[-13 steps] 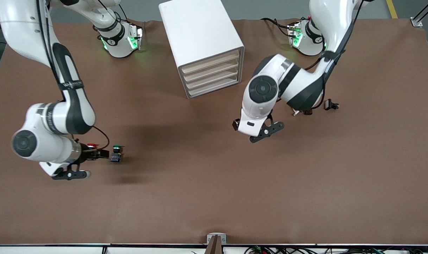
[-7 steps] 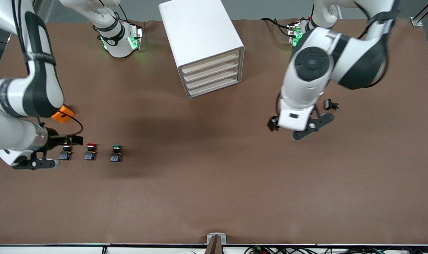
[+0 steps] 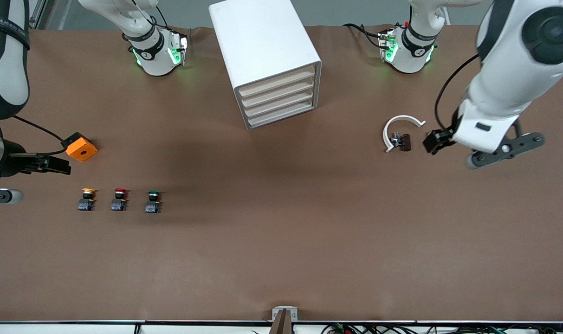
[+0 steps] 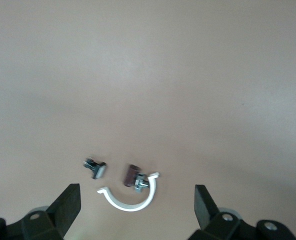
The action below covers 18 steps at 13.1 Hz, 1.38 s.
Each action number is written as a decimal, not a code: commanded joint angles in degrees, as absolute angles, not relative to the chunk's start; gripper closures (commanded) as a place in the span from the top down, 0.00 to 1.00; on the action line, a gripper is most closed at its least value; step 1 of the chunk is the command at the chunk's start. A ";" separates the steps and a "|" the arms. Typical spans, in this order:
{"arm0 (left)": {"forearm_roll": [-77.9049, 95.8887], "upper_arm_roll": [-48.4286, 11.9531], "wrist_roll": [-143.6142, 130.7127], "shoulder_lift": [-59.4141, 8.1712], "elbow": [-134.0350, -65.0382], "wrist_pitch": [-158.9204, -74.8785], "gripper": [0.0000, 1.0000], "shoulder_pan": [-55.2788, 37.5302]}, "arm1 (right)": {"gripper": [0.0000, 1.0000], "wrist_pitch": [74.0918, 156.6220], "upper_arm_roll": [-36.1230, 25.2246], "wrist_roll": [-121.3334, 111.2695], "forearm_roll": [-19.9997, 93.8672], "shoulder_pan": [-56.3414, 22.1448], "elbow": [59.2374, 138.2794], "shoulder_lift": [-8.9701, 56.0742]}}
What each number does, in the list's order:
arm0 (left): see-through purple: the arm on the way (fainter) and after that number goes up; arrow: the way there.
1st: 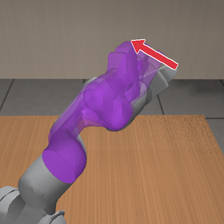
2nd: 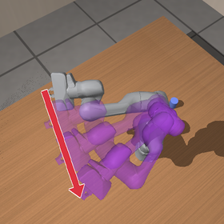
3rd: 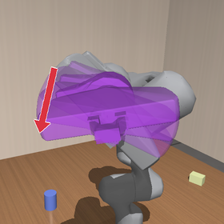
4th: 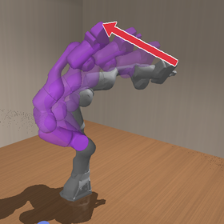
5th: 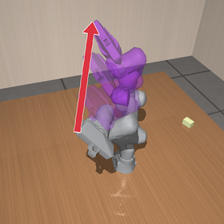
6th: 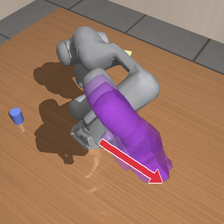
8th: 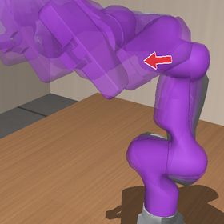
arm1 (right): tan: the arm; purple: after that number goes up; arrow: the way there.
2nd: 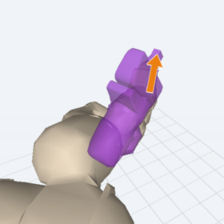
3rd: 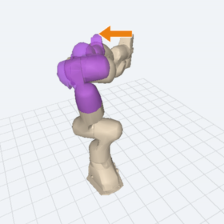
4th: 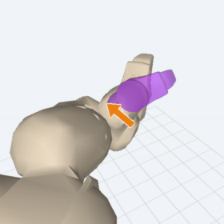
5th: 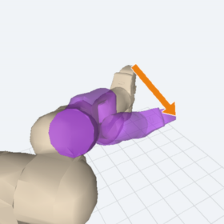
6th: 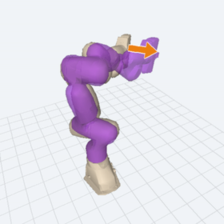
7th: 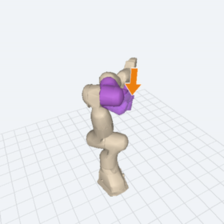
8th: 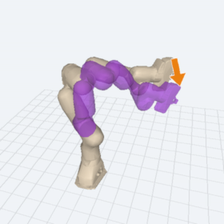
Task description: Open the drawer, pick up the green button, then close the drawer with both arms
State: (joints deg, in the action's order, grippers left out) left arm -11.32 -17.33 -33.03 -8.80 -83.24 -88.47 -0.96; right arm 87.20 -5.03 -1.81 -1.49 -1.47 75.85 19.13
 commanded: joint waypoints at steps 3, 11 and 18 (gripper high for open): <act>-9.85 -12.94 -15.25 -0.36 -88.67 -87.71 1.00 0.18 | 1.00 83.50 -4.04 -1.76 -0.88 -1.05 74.36 16.71; -0.09 -4.92 -8.96 3.95 -89.30 -85.79 1.00 -0.70 | 1.00 81.91 -4.04 -2.64 -1.58 -2.02 78.92 5.90; -0.18 -6.86 -8.09 10.11 -99.05 -88.15 1.00 -0.62 | 1.00 79.80 -4.39 -5.45 -1.14 0.35 80.60 1.93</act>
